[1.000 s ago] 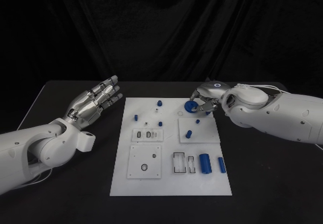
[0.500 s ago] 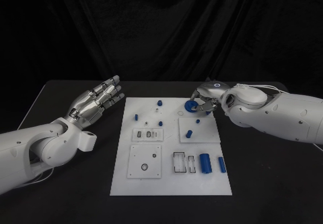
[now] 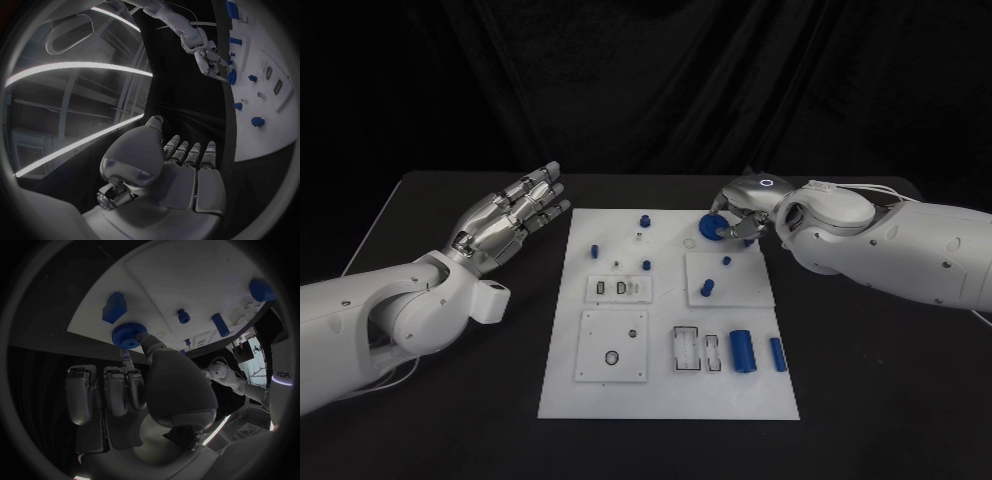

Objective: Assemble the parts on the task board

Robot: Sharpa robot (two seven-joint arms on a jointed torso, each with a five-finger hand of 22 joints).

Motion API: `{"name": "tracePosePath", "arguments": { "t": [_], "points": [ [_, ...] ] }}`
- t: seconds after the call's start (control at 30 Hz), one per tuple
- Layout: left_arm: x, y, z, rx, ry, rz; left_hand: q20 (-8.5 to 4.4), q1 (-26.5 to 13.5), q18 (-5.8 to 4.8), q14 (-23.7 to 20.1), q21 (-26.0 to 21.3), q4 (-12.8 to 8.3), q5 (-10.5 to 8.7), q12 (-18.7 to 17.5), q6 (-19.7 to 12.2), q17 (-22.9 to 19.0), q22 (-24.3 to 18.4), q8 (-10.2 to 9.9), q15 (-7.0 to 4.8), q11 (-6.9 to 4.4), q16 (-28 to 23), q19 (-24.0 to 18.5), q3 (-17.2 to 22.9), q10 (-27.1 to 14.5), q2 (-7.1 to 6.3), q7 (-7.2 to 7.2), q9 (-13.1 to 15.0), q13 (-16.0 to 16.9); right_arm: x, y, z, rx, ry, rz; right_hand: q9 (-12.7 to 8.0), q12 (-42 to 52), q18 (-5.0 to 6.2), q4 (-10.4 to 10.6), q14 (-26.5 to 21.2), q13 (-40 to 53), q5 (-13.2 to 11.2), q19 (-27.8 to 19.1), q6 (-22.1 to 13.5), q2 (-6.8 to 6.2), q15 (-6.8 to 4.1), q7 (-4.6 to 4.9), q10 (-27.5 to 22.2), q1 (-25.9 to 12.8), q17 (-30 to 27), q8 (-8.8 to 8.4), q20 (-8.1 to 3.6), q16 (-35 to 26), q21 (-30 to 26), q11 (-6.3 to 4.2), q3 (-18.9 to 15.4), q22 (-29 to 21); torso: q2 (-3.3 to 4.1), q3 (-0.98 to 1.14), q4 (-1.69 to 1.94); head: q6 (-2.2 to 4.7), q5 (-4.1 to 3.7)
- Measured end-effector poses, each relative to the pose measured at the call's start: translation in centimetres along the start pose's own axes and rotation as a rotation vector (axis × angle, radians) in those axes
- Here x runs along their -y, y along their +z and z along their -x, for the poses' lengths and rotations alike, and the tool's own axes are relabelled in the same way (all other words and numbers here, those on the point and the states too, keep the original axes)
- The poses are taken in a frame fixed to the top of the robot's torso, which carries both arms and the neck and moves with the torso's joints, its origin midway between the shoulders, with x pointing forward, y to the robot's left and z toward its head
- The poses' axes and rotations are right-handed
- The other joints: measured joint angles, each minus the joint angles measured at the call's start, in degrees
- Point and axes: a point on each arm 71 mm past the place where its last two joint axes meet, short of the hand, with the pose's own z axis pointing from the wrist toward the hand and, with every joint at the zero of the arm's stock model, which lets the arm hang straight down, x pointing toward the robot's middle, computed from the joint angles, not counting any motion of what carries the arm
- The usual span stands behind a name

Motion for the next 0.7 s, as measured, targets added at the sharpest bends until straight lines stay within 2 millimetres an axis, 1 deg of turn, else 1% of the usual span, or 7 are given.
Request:
{"name": "tracePosePath", "arguments": {
  "t": [0.17,0.27,0.3,0.37,0.4,0.57,0.7],
  "points": [
    [0.0,0.0,0.1,0.001,0.0,0.0,0.0,0.0,0.0,0.0,0.0,0.0,0.0,0.0,0.0,0.0,0.0,0.0,0.0,0.0,0.0,0.0,0.0,0.0,0.0,0.0,0.0,0.0,-0.8,-0.3,-0.1,0.014,0.009,0.027,0.0,0.0,-0.01,-0.17,0.0,0.0,0.06,0.21,0.03,-0.08,0.0,0.02,0.0,0.19,0.0,0.0,0.21,0.0,0.0,0.0,0.0,0.0,0.0,0.0,0.0,0.21,0.26],
    [0.0,-0.1,0.1,0.002,0.001,0.0,0.0,0.0,0.0,0.03,0.0,-0.03,0.0,0.0,-0.11,0.01,0.0,0.0,0.03,0.0,0.0,0.0,0.03,0.0,0.0,0.11,0.0,0.0,-1.6,-0.4,0.1,0.027,0.016,0.052,0.0,0.0,-0.01,-0.18,0.0,0.0,-1.33,0.21,0.08,-0.06,0.0,0.08,0.0,0.17,0.0,0.0,0.21,0.0,0.0,0.0,0.0,0.0,0.01,0.0,0.0,0.31,0.35],
    [0.0,-0.1,0.1,0.002,0.001,0.0,0.0,0.0,0.0,0.21,0.0,-0.17,0.0,0.0,-0.2,0.01,0.0,0.0,0.21,0.0,0.0,0.0,0.17,0.0,0.0,0.2,0.0,0.0,-2.0,-0.3,0.3,0.036,0.018,0.066,0.0,0.0,0.0,-0.16,0.0,0.0,-1.73,0.21,0.08,-0.05,0.0,0.08,0.0,0.14,0.0,0.0,0.21,0.0,0.0,0.0,-0.03,-0.01,0.01,0.0,0.0,0.32,0.38],
    [0.0,-0.1,0.1,0.002,0.001,0.0,0.0,0.0,0.0,0.21,0.0,-0.24,0.0,0.0,-0.2,0.01,0.0,0.0,0.21,0.0,0.0,0.0,0.24,0.0,0.0,0.2,0.0,0.0,-2.7,-0.2,0.8,0.051,0.019,0.086,0.0,0.0,0.0,0.07,0.0,0.0,-2.39,0.21,0.09,0.3,0.0,0.08,0.0,-0.42,0.0,0.02,0.21,0.0,0.0,0.0,-0.28,-0.01,0.0,0.0,0.0,0.32,0.42],
    [0.0,-0.1,0.1,0.002,0.001,0.0,0.0,0.0,0.0,0.21,0.0,-0.24,0.0,0.0,-0.2,0.01,-0.01,0.0,0.21,0.0,0.0,0.0,0.24,0.0,0.0,0.2,0.0,0.0,-3.1,-0.2,1.2,0.062,0.02,0.1,0.01,0.0,-0.01,0.02,0.0,0.0,-2.65,0.21,0.09,0.27,0.0,0.08,0.0,-0.88,0.0,0.11,0.21,0.0,0.0,0.0,-0.33,-0.01,0.0,-0.01,-0.01,0.32,0.43],
    [0.0,-0.1,0.1,0.002,0.0,0.0,0.0,0.0,0.0,0.21,0.0,-0.24,0.0,0.0,-0.2,0.03,-0.01,0.0,0.21,0.0,0.0,0.0,0.24,0.0,0.0,0.2,0.0,0.0,-4.9,0.3,2.0,0.096,0.026,0.152,0.02,0.0,0.0,0.03,0.0,0.0,-2.73,0.21,0.35,0.22,0.0,0.22,0.0,-1.35,0.0,0.27,0.21,0.0,0.26,0.0,-0.34,-0.01,-0.02,0.0,-0.04,0.46,0.46],
    [0.0,0.0,0.0,0.0,0.0,0.0,0.0,0.0,0.0,0.21,0.0,-0.24,0.0,0.0,-0.2,0.03,-0.01,0.0,0.21,0.0,0.0,0.0,0.24,0.0,0.0,0.2,0.0,0.0,-6.4,0.8,2.2,0.114,0.029,0.191,0.03,0.0,-0.01,0.17,0.0,0.0,-3.14,0.21,0.37,0.22,0.0,0.21,0.0,-1.35,0.0,0.35,0.21,0.0,0.26,0.0,-0.49,-0.01,-0.02,-0.01,-0.04,0.52,0.3]
  ]
}}
